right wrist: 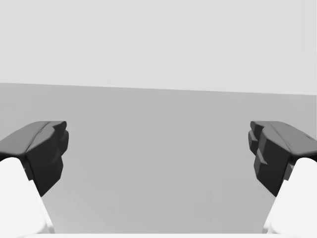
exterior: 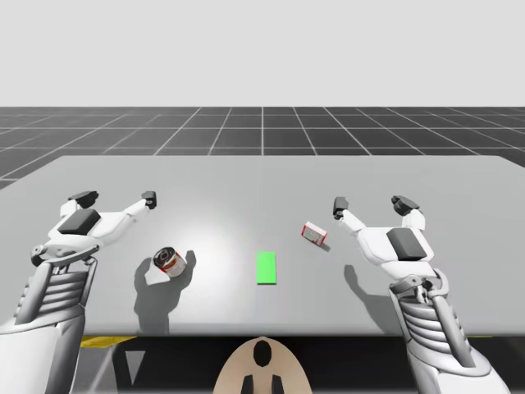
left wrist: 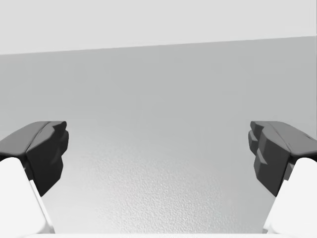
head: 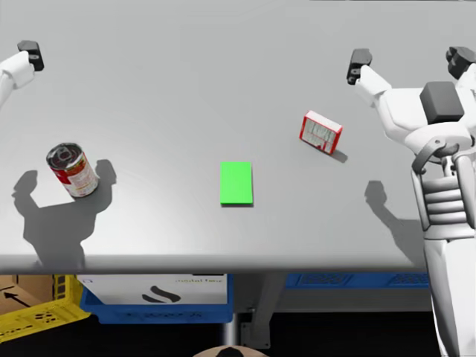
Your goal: Look at the card. If it is red, pick the object on the left. If it is green, pick the object on the right.
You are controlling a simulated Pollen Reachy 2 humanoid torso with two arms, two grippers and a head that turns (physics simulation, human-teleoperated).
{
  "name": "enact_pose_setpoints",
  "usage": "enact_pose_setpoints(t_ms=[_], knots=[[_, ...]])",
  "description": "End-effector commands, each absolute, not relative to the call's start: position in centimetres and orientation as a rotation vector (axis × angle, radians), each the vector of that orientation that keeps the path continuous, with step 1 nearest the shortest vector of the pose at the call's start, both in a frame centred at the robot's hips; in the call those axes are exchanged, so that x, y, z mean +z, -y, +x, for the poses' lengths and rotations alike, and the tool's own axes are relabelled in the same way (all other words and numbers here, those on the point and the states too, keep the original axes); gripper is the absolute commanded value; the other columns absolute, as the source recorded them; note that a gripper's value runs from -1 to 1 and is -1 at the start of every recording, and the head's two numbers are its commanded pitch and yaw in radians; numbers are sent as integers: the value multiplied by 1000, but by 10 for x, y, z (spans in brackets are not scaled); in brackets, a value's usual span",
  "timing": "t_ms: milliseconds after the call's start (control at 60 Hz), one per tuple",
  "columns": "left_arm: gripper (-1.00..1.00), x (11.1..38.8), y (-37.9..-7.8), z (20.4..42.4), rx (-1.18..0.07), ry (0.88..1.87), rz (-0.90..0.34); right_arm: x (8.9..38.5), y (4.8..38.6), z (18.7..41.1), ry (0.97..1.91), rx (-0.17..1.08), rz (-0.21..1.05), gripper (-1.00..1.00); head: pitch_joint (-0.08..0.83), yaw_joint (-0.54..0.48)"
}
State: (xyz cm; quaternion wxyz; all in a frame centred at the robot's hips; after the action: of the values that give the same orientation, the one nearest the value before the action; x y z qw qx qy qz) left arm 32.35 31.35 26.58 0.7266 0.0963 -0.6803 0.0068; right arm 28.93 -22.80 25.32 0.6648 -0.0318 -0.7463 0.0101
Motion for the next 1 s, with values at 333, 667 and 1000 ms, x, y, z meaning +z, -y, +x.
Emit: enact_pose_setpoints(t_ms=[333,667,1000], knots=[[-1000,269,-313,322,16,1532,214,252,225,289,1682,17,-63,-1000,775,-43],[-1000,269,-312,320,16,1531,212,252,225,289,1682,21,-62,-1000,751,-186],[-1000,269,-311,320,9,1536,211,250,223,288,1674,32,-56,-1000,638,-242]])
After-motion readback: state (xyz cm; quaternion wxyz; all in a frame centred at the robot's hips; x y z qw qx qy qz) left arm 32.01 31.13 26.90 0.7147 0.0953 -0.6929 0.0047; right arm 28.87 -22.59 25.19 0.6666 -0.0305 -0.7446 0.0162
